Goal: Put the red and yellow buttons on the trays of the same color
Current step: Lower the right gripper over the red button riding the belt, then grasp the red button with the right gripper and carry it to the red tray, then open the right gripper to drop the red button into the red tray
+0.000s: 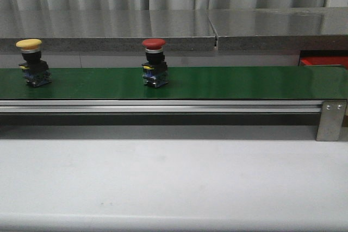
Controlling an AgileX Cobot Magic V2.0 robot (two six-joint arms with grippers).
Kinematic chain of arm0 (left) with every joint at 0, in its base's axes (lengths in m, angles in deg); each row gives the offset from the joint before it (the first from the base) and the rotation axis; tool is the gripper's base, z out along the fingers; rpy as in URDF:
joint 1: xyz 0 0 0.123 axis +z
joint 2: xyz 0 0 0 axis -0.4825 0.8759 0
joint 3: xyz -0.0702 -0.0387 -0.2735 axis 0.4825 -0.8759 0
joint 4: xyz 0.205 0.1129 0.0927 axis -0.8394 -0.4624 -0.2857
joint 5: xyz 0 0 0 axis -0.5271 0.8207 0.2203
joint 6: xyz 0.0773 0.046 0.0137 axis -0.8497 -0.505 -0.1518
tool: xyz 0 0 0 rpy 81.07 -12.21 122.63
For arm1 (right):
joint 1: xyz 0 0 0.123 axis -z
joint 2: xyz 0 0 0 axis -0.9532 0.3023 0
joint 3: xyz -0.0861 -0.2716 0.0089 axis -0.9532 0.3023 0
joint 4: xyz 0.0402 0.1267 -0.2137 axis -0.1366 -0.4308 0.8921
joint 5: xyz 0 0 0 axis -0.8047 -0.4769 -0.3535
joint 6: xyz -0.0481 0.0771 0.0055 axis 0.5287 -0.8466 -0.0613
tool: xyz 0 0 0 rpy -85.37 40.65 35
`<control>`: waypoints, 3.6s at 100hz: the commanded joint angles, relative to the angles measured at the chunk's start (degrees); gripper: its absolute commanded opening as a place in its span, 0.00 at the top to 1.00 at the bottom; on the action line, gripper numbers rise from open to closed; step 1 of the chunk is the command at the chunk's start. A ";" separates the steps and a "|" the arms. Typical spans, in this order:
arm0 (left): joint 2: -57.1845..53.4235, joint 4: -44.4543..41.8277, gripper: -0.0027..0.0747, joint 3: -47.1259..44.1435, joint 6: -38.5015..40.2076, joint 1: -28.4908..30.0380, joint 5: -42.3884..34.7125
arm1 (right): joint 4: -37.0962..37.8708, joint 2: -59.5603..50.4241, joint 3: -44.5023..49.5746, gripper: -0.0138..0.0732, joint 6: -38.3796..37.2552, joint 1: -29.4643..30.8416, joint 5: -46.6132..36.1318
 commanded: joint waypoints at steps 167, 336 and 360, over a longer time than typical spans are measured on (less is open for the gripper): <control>0.36 0.61 0.99 1.58 0.62 -0.39 -4.60 | -12.46 39.45 -37.27 0.15 27.68 -18.24 3.18; 0.36 0.61 0.99 1.58 0.62 -0.39 -4.60 | -14.99 42.18 -37.22 0.63 21.88 20.24 -8.17; 0.36 0.61 0.99 1.58 0.62 -0.39 -4.60 | -15.68 46.72 -37.22 0.63 21.92 20.24 -9.03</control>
